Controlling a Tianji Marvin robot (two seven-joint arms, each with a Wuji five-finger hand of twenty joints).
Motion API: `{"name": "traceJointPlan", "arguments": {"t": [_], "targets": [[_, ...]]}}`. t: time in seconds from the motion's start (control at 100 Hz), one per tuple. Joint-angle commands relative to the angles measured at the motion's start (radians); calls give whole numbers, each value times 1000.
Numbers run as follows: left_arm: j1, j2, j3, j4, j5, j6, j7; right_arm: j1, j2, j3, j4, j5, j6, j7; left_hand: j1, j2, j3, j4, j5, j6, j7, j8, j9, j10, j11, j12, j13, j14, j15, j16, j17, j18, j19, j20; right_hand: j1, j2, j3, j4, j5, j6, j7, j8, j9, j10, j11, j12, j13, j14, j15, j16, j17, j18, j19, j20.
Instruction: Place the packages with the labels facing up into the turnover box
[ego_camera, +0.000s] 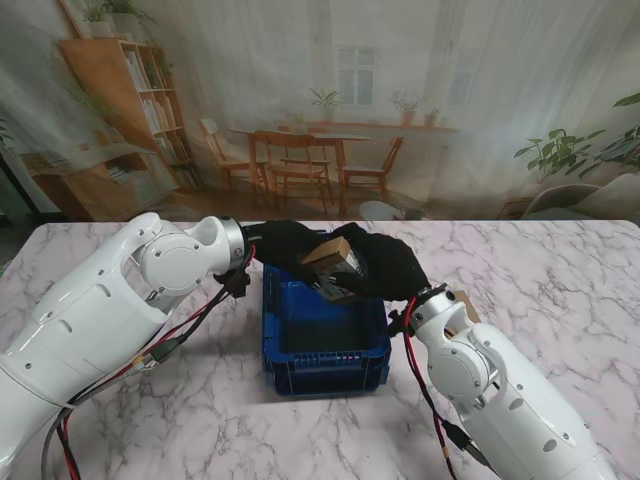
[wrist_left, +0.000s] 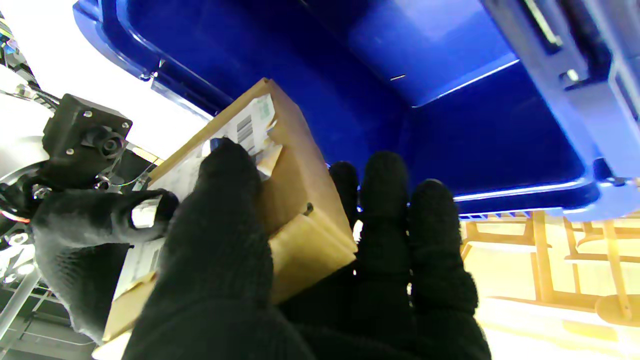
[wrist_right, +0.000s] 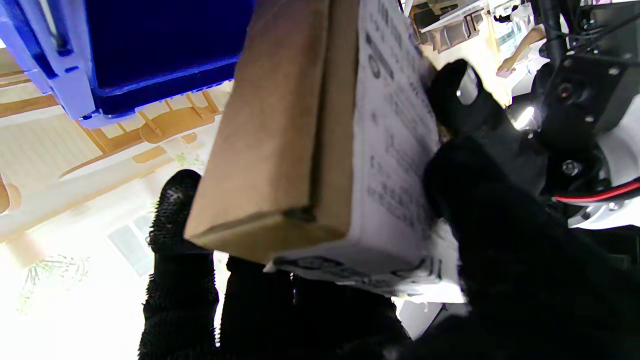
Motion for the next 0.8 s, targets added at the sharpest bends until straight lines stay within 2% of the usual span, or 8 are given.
{"name": "traceJointPlan", "arguments": {"t": [0.0, 0.06, 0.13, 0.24, 0.34, 0.54, 0.7, 0.79], "targets": [[8, -3, -4, -14, 2, -5, -5, -12, -8, -1, -9, 22, 24, 14, 170, 160, 138, 48, 61, -118, 43, 7, 46, -89, 50, 25, 12, 7, 20, 6, -13, 8, 27, 16, 197, 60, 127, 24, 98, -161, 178, 4, 81, -36, 43, -1, 139, -30, 89, 21, 40, -7, 37, 1], [15, -5, -11, -14, 12, -5, 7, -20, -9, 2, -19, 35, 46, 24, 162, 163, 130, 49, 56, -114, 38, 6, 42, -87, 47, 25, 9, 8, 19, 6, -15, 8, 26, 16, 206, 44, 127, 22, 123, -201, 231, 21, 105, -34, 38, -7, 163, -24, 83, 20, 60, 2, 43, -2], [29, -8, -24, -15, 38, -8, 35, -29, -10, 6, -28, 50, 70, 29, 82, 161, 85, 72, 17, -84, -28, -17, -16, -68, 29, 2, -29, 10, -13, -8, -40, 5, -1, 8, 210, 38, 131, 22, 150, -248, 275, 52, 127, -34, 33, -14, 184, -16, 74, 20, 76, 8, 48, -7], [57, -16, -52, -14, 85, -17, 93, -47, -14, 18, -46, 78, 109, 34, -61, 218, 39, 71, -50, -23, -247, -69, -199, -34, 18, -276, -139, 22, -128, -86, -119, 3, -99, -18, 209, 34, 132, 22, 169, -271, 302, 80, 150, -32, 35, -17, 203, -12, 76, 24, 87, 9, 55, -9], [84, -20, -84, -15, 110, -17, 129, -62, -18, 30, -64, 103, 143, 35, -123, 253, -15, 68, -117, 6, -382, -163, -339, 4, -77, -385, -249, 40, -228, -178, -198, 11, -207, -58, 212, 41, 131, 22, 184, -260, 305, 91, 178, -17, 45, -25, 207, -10, 119, 46, 96, 12, 68, -11], [159, -31, -148, -26, 183, -39, 238, -73, -31, 41, -89, 157, 217, 25, -198, 274, -28, 54, -226, 9, -515, -209, -589, 37, -211, -523, -440, 45, -352, -318, -316, -4, -356, -128, 228, 92, 111, 22, 174, -206, 290, 73, 202, -8, 58, -46, 204, 6, 165, 49, 89, 17, 69, -19], [214, -38, -171, -32, 265, -86, 335, -60, -49, 36, -109, 243, 328, 20, -298, 253, -34, 50, -317, 35, -624, -259, -742, 61, -296, -625, -576, 47, -412, -418, -382, -28, -449, -173, 249, 124, 91, 26, 158, -168, 282, 58, 196, -1, 65, -49, 202, 17, 165, 40, 77, 20, 72, -18], [233, -40, -170, -33, 307, -103, 374, -44, -58, 29, -114, 290, 388, 25, -375, 204, -31, 48, -383, 79, -690, -325, -790, 91, -379, -696, -652, 48, -430, -470, -417, -43, -505, -211, 259, 135, 79, 28, 149, -156, 283, 56, 187, 2, 68, -52, 200, 22, 156, 33, 68, 23, 73, -16]]}}
